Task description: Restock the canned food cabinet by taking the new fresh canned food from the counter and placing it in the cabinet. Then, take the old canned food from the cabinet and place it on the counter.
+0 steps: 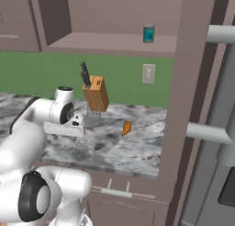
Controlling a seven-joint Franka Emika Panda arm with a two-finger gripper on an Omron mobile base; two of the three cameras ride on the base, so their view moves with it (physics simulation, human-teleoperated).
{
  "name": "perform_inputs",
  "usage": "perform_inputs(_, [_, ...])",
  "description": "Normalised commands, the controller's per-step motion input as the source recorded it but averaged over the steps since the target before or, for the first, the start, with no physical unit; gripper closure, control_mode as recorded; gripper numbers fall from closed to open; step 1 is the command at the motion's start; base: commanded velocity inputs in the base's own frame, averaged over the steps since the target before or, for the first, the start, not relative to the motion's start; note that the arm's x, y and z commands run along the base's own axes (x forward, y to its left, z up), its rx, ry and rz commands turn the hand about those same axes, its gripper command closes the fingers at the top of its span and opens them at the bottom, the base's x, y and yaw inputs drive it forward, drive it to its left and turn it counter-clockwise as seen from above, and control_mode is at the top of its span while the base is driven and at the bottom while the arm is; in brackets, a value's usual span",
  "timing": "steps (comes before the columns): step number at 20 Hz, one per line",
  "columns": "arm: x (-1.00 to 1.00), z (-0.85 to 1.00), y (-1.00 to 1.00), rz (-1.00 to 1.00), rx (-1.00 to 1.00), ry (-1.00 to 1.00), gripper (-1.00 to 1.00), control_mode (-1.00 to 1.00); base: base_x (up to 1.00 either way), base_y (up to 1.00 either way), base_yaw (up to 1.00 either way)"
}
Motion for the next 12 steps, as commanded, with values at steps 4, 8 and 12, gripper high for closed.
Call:
perform_inputs(4, [0.16,-0.86,0.0,0.0,-0.01,0.05,-1.0,-1.0,0.0,0.0,0.0])
perform_inputs(8, [0.24,-0.52,0.0,-0.01,0.0,0.0,-1.0,-1.0,0.0,0.0,0.0])
perform_inputs(12, [0.21,-0.19,0.04,-0.03,-0.02,0.0,-1.0,-1.0,0.0,0.0,0.0])
